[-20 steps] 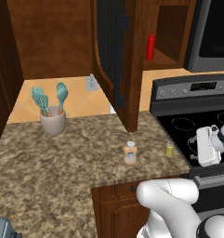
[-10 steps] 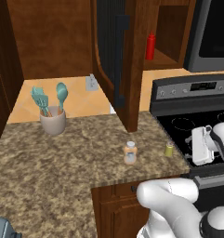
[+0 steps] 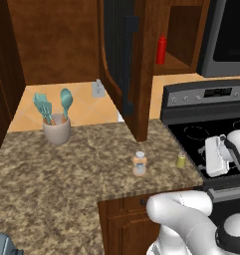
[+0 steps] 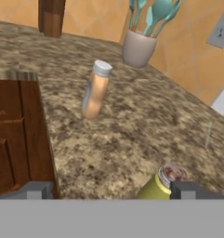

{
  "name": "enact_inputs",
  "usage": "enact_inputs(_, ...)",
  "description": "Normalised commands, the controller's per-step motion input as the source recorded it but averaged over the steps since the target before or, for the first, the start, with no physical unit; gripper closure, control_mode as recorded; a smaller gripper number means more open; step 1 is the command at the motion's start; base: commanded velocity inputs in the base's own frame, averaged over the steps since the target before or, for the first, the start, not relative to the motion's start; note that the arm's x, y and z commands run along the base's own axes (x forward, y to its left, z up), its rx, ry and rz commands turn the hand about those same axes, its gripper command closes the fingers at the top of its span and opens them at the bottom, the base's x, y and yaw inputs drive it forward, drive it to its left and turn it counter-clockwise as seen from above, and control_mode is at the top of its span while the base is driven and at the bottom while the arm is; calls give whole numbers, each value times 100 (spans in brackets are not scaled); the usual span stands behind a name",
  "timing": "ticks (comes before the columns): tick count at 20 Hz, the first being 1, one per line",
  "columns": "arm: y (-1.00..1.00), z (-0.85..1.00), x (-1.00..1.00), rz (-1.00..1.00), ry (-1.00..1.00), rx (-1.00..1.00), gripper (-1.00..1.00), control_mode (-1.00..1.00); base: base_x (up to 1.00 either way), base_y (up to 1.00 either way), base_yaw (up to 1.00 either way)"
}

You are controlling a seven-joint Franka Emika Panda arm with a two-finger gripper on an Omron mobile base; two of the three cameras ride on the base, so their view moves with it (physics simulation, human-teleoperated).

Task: Put the shaker and condiment bottle from the counter next to their counterparts in the cabinet.

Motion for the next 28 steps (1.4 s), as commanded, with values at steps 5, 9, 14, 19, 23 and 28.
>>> enact_inputs(5, -1, -14, 12, 0, 3, 0, -100, -100, 0, 0, 0)
enact_inputs(9, 0, -19, 18, 0, 0, 0, -100, -100, 0, 0, 0)
enact_inputs(14, -4, -14, 6, 1, 0, 0, -100, -100, 0, 0, 0)
enact_inputs(19, -3, -17, 16, 1, 0, 0, -100, -100, 0, 0, 0)
enact_inputs(23, -6, -16, 20, 0, 0, 0, -100, -100, 0, 0, 0)
enact_inputs(28, -8, -12, 18, 0, 0, 0, -100, -100, 0, 0, 0)
